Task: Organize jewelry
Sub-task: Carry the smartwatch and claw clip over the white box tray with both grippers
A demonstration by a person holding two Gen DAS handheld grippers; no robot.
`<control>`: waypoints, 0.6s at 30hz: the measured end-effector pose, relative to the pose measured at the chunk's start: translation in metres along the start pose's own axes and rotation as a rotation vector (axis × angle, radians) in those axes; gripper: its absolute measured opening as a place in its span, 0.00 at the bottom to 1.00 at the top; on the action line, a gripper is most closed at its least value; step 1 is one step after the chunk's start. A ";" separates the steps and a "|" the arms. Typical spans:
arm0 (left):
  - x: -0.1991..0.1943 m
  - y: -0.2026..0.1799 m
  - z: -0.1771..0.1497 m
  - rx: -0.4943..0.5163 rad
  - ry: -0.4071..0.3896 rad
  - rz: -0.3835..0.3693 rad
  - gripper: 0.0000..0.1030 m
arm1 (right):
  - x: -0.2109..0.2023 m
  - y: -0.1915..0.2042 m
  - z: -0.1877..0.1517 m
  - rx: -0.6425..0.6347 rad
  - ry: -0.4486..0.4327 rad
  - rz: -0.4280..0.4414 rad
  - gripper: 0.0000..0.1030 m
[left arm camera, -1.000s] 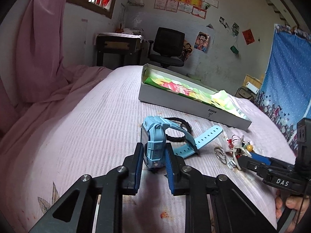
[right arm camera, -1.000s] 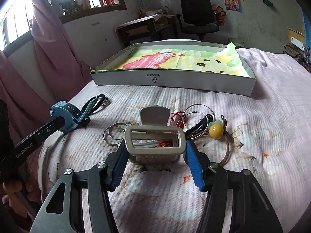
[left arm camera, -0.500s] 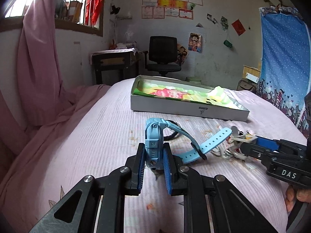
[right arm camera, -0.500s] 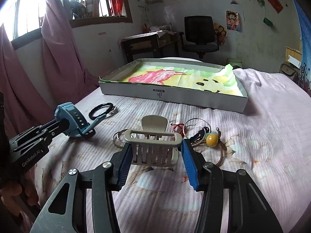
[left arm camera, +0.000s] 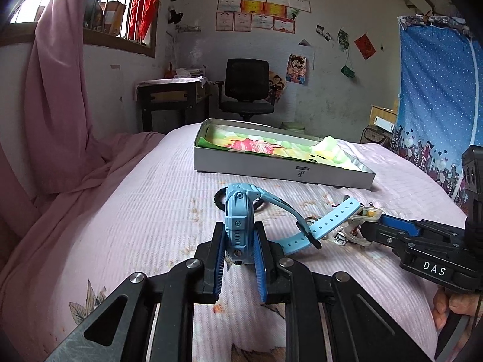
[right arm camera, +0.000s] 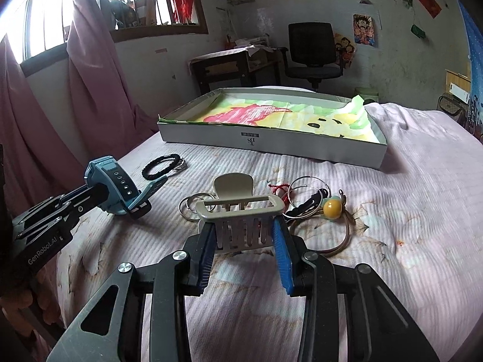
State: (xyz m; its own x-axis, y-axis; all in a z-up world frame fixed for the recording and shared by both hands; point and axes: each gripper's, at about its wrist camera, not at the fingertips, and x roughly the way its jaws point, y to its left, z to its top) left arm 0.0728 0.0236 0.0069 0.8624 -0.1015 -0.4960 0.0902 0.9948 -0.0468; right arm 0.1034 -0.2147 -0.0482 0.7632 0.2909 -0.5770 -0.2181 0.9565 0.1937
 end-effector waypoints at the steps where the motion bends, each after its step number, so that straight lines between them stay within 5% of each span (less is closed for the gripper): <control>1: -0.001 0.000 0.000 0.000 -0.003 -0.004 0.16 | 0.000 -0.001 0.001 0.000 -0.004 0.002 0.32; 18: -0.005 0.005 0.037 -0.067 -0.021 -0.026 0.16 | -0.036 0.006 0.017 -0.030 -0.197 0.015 0.32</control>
State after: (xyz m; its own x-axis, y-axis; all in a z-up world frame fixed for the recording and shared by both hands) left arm 0.0872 0.0285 0.0412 0.8705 -0.1271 -0.4756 0.0801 0.9898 -0.1180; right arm 0.0852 -0.2199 -0.0124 0.8635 0.2980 -0.4069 -0.2463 0.9532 0.1754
